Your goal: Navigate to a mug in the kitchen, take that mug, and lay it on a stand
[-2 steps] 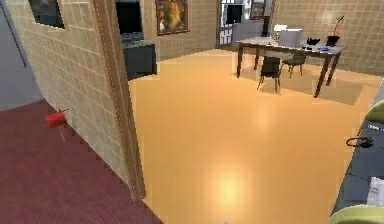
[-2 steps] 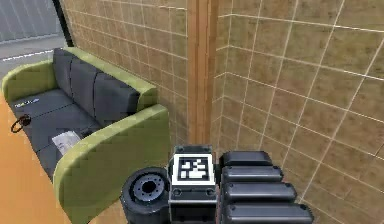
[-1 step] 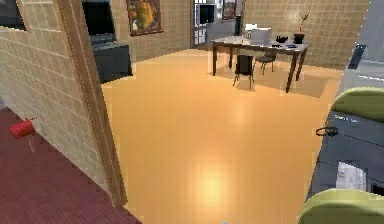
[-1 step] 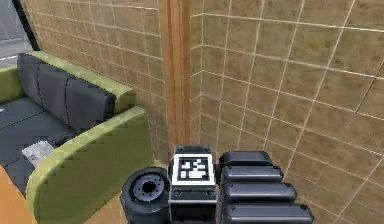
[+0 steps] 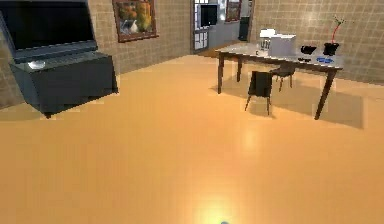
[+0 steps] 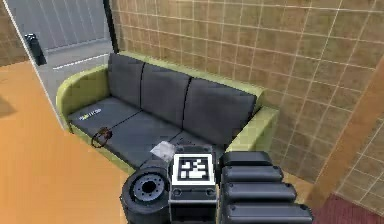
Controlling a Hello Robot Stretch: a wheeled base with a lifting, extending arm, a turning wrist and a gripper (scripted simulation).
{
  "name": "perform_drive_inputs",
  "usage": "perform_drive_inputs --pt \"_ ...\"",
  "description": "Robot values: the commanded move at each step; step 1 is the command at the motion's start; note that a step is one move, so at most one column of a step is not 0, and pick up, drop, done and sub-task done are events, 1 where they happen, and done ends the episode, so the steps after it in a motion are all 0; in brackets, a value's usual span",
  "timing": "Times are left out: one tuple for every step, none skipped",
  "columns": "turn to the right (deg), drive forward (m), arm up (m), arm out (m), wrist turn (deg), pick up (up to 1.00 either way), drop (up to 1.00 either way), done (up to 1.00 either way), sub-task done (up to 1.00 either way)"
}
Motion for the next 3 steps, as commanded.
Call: perform_drive_inputs --pt "0.0 0.5 0.0 0.0 0.0 0.0 0.0 0.0 0.0" --pt "-12.0 0.0 0.0 0.0 0.0 0.0 0.0 0.0 0.0" --pt "0.0 1.0 0.0 0.0 0.0 0.0 0.0 0.0 0.0"
